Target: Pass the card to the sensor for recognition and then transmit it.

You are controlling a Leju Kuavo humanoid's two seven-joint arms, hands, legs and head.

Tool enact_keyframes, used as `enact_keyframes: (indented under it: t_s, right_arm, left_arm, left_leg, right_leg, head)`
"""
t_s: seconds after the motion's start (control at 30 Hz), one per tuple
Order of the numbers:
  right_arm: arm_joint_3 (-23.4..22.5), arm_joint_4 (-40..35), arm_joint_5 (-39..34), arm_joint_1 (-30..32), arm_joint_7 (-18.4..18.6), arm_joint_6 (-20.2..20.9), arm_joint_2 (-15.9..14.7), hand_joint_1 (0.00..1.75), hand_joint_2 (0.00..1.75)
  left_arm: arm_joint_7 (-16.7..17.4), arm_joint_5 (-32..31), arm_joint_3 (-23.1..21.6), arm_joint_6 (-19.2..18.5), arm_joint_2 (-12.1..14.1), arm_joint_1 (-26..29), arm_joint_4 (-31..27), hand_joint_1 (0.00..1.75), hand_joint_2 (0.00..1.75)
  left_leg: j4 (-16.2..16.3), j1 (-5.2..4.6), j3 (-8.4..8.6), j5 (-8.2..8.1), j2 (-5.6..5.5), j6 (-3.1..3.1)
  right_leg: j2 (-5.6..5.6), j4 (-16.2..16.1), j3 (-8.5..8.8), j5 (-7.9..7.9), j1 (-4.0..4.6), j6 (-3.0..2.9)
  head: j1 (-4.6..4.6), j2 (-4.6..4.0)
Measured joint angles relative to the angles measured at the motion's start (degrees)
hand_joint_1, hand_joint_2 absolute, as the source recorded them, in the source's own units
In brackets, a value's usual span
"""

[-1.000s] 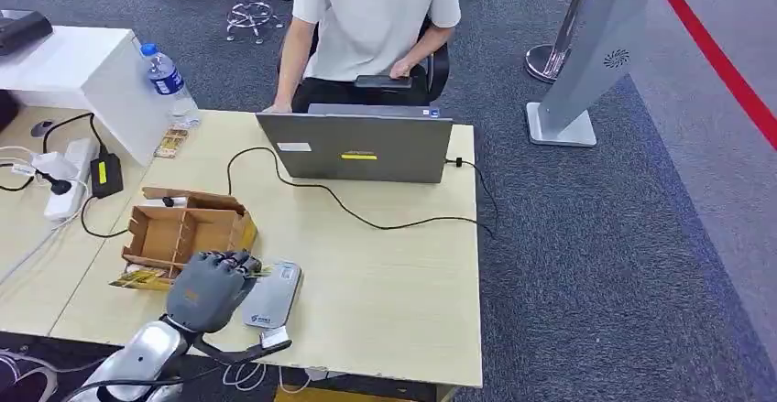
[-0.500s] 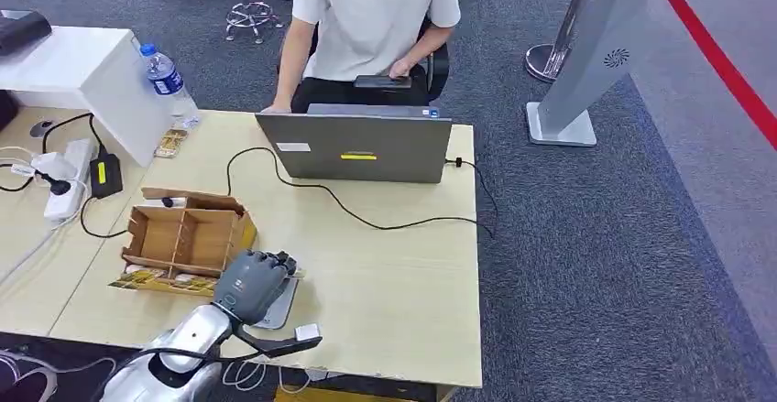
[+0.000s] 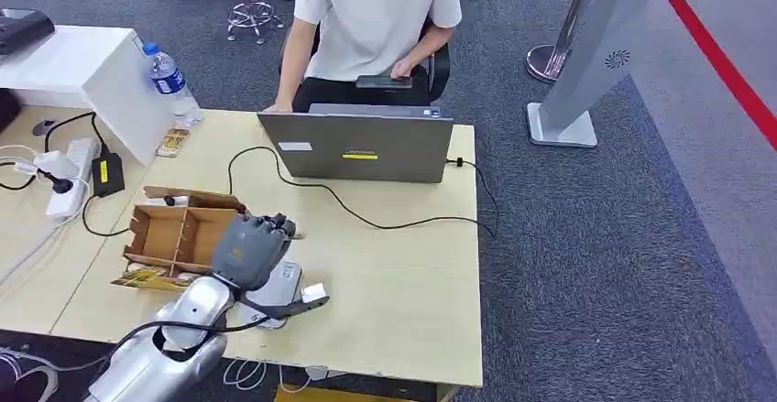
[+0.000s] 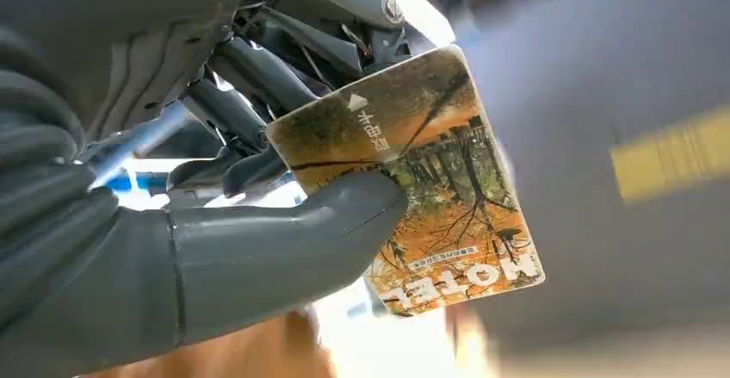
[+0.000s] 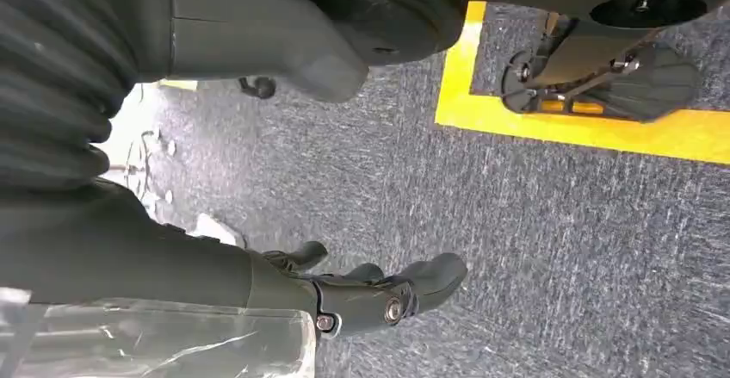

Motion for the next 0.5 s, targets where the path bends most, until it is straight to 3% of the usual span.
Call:
enact_keyframes:
  t_s: [0.07, 0.13, 0.3, 0.5]
  right_arm:
    - [0.00, 0.00, 1.35, -0.16, 0.24, 0.48, 0.00, 0.00, 1.75]
    - [0.15, 0.00, 2.75, -0.52, 0.87, 1.05, 0.00, 0.00, 1.75]
    - [0.92, 0.00, 4.63, -1.84, 1.94, 2.01, 0.00, 0.00, 1.75]
    - [1.27, 0.00, 5.40, -2.26, 1.99, 2.25, 0.00, 0.00, 1.75]
  left_arm:
    - [0.06, -1.31, 1.00, 4.51, -0.37, -3.67, -0.87, 1.75, 1.75]
    - [-0.48, -1.40, 2.89, 6.68, -0.63, -8.80, -0.56, 1.75, 1.75]
    - [-3.08, -1.49, 8.66, 7.10, -1.07, -23.66, 7.13, 1.75, 1.75]
    - [-2.82, -2.36, 10.62, 8.08, -1.86, -29.06, 12.81, 1.75, 1.75]
  left_leg:
    - [0.00, 0.00, 0.00, 0.02, -0.01, -0.01]
    - [0.02, 0.03, -0.04, 0.09, -0.01, -0.04]
    - [0.02, 0.06, -0.09, 0.31, 0.01, -0.12]
    - [0.02, 0.06, -0.10, 0.33, 0.01, -0.15]
  right_leg:
    - [0.00, 0.01, -0.01, 0.03, 0.01, -0.02]
    - [0.00, 0.01, -0.04, 0.12, 0.04, -0.02]
    - [0.03, 0.05, -0.12, 0.31, 0.08, -0.07]
    - [0.05, 0.07, -0.14, 0.32, 0.07, -0.08]
  head:
    - [0.00, 0.00]
    - [-0.02, 0.00]
    - [-0.02, 0.00]
    - [-0.04, 0.00]
